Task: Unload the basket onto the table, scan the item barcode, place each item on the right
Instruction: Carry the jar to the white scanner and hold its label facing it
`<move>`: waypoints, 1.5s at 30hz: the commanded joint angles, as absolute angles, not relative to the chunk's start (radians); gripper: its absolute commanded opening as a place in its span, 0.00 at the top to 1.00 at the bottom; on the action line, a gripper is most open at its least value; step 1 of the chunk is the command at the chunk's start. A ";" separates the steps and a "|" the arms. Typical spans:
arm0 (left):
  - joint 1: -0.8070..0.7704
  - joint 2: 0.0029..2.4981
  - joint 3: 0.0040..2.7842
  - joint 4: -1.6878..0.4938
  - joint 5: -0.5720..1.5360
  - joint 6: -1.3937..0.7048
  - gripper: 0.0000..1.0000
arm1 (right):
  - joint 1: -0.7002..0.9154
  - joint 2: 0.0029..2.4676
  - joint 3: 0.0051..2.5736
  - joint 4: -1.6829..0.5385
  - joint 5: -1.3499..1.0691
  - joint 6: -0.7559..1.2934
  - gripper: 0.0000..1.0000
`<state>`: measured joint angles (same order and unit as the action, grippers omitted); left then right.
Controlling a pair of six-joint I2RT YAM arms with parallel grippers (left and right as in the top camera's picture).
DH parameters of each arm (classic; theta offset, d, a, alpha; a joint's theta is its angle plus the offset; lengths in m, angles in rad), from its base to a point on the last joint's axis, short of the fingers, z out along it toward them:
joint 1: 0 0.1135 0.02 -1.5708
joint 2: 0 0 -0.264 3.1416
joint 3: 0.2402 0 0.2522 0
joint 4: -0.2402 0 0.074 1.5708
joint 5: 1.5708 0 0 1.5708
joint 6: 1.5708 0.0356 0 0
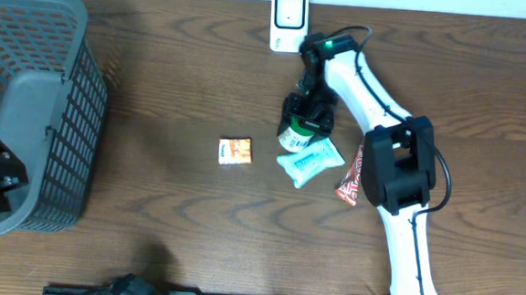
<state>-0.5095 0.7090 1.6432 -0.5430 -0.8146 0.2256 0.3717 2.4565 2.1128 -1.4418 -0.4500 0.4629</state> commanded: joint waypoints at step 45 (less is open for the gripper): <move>-0.324 0.647 1.607 -0.534 -0.820 0.088 0.02 | 0.254 2.461 2.180 -1.653 -0.749 0.186 0.54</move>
